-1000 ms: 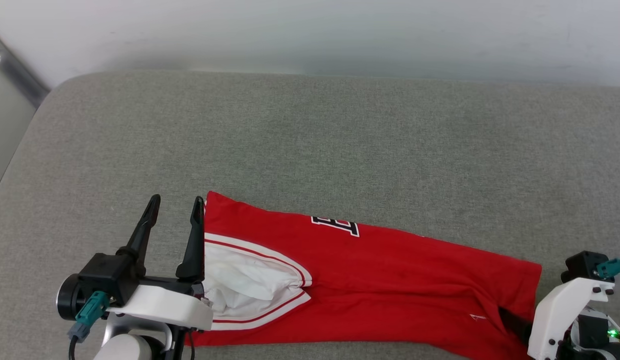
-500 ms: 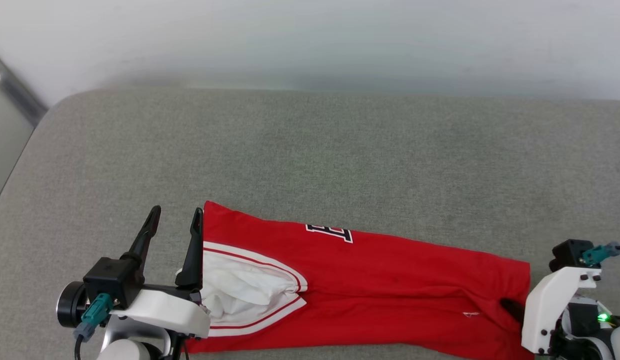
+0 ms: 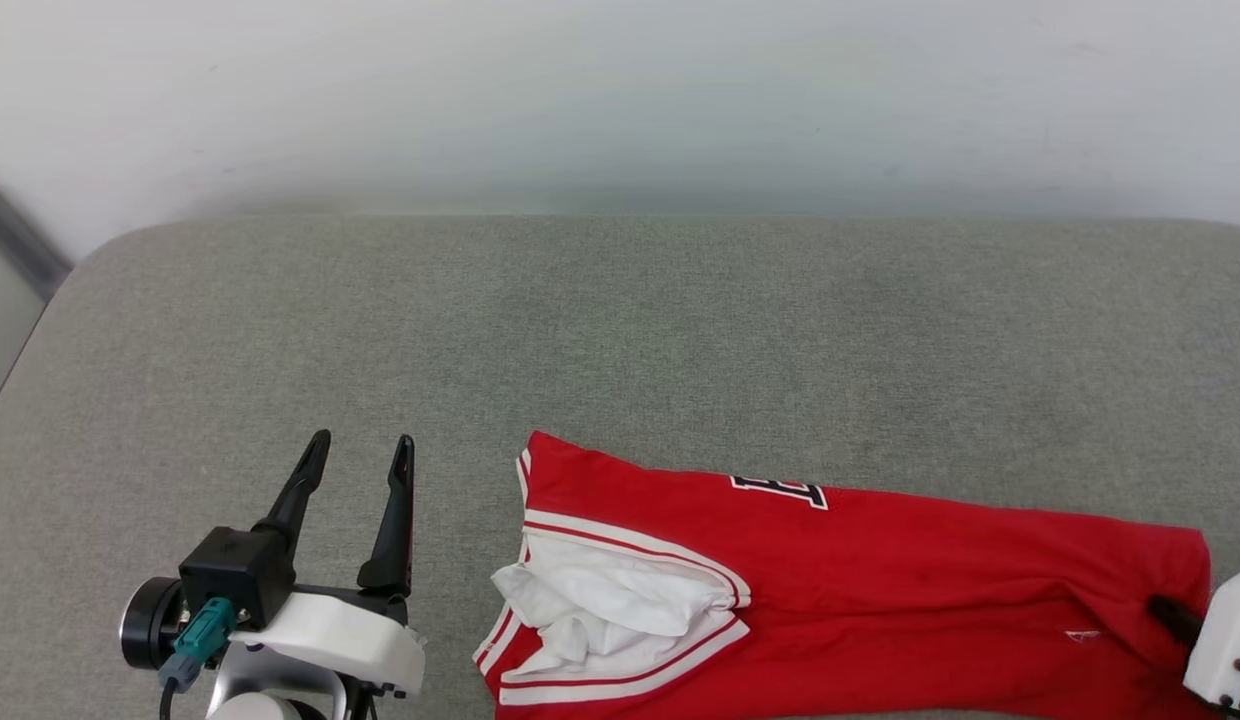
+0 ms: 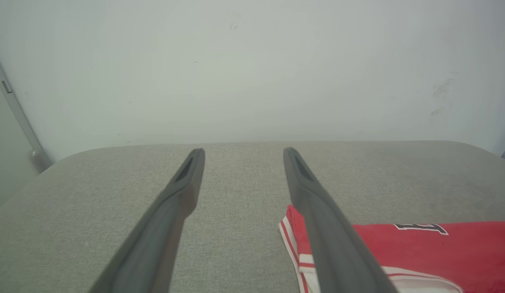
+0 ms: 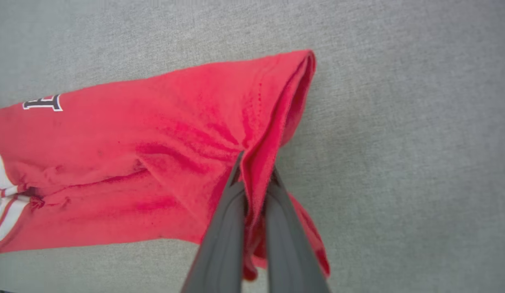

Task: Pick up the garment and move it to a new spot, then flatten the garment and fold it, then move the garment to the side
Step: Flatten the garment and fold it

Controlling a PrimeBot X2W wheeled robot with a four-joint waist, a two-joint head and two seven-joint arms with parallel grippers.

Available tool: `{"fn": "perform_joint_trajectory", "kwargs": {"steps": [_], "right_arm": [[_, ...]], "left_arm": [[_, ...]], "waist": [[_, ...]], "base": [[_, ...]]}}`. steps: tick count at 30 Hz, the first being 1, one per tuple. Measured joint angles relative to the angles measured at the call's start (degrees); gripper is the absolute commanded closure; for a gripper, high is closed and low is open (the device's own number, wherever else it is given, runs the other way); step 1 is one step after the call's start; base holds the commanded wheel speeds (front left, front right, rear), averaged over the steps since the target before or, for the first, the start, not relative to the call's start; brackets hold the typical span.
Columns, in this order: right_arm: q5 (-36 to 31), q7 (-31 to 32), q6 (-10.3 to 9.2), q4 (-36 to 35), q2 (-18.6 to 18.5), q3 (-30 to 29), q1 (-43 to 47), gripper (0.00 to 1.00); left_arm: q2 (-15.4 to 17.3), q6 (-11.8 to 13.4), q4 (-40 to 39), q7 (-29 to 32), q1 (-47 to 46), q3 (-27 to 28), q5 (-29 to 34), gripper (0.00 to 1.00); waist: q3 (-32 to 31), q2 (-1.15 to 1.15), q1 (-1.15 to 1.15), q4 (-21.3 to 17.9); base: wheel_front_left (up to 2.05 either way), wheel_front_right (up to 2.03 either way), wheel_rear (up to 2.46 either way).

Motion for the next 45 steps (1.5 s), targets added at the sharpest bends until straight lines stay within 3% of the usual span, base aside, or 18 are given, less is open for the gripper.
{"fn": "perform_joint_trajectory", "kwargs": {"steps": [8,12,15,21,31,40,41,42,43,44,45], "right_arm": [[20.89,10.94,-0.01,-4.36,10.22,-4.82,-2.71,1.0],[32.41,15.9,-0.01,-4.0,11.72,-5.67,-3.61,1.0],[41.21,16.74,-0.01,-1.16,11.73,-3.11,-3.96,1.0],[52.52,13.01,-0.01,3.03,11.93,8.0,-4.38,1.0],[60.72,2.41,-0.01,7.45,11.99,25.33,-10.88,1.0],[60.01,-9.06,-0.01,12.51,12.04,35.95,-14.86,1.0],[59.2,-10.31,-0.01,13.52,12.04,36.84,-15.01,0.88],[58.45,-11.07,-0.01,14.29,12.02,37.77,-15.2,0.62],[58.4,-11.7,-0.01,14.8,12.03,38.47,-15.33,0.07],[58.45,-12.49,-0.01,15.23,12.04,39.06,-15.43,0.0],[58.45,-13.14,-0.01,15.48,12.03,39.63,-15.61,0.0]], "left_arm": [[-0.1,0.62,0.03,-0.07,0.15,-0.03,0.0,0.0],[-0.48,0.38,0.4,-0.09,-0.02,-0.44,-0.01,0.0],[-1.14,-0.11,0.9,-0.16,-0.7,-1.09,-0.01,0.0],[-2.49,-1.14,2.08,-0.42,-2.25,-2.34,-0.01,0.0],[-3.6,-2.15,3.25,-0.96,-4.81,-2.13,0.01,0.0],[-4.9,-3.14,3.99,-1.35,-6.5,-1.9,0.59,0.0],[-5.03,-3.28,4.1,-1.35,-6.65,-1.86,0.67,0.0],[-5.14,-3.3,4.22,-1.37,-6.8,-1.78,0.86,0.0],[-5.23,-3.34,4.39,-1.41,-6.87,-1.7,0.92,0.0],[-5.28,-3.59,4.56,-1.42,-6.9,-1.56,0.94,0.0],[-5.37,-3.67,4.7,-1.42,-6.91,-1.45,1.01,0.0]], "waist": [[0.03,0.0,0.0,0.47],[0.06,0.0,0.0,1.63],[0.17,0.0,0.0,2.99],[0.68,0.0,0.0,5.84],[4.08,0.0,0.0,7.73],[6.79,0.0,0.0,7.64],[7.01,0.0,0.0,7.59],[7.2,0.0,0.0,7.5],[7.32,0.0,0.0,7.41],[7.4,0.0,0.0,7.3],[7.44,0.0,0.0,7.18]], "base": [[0.0,0.0,0.0],[0.0,0.0,0.0],[0.0,0.0,0.0],[0.0,0.0,0.0],[0.0,0.0,0.0],[0.0,0.0,0.0],[0.0,0.0,0.0],[0.0,0.0,0.0],[0.0,0.0,0.0],[0.0,0.0,0.0],[0.0,0.0,0.0]]}}
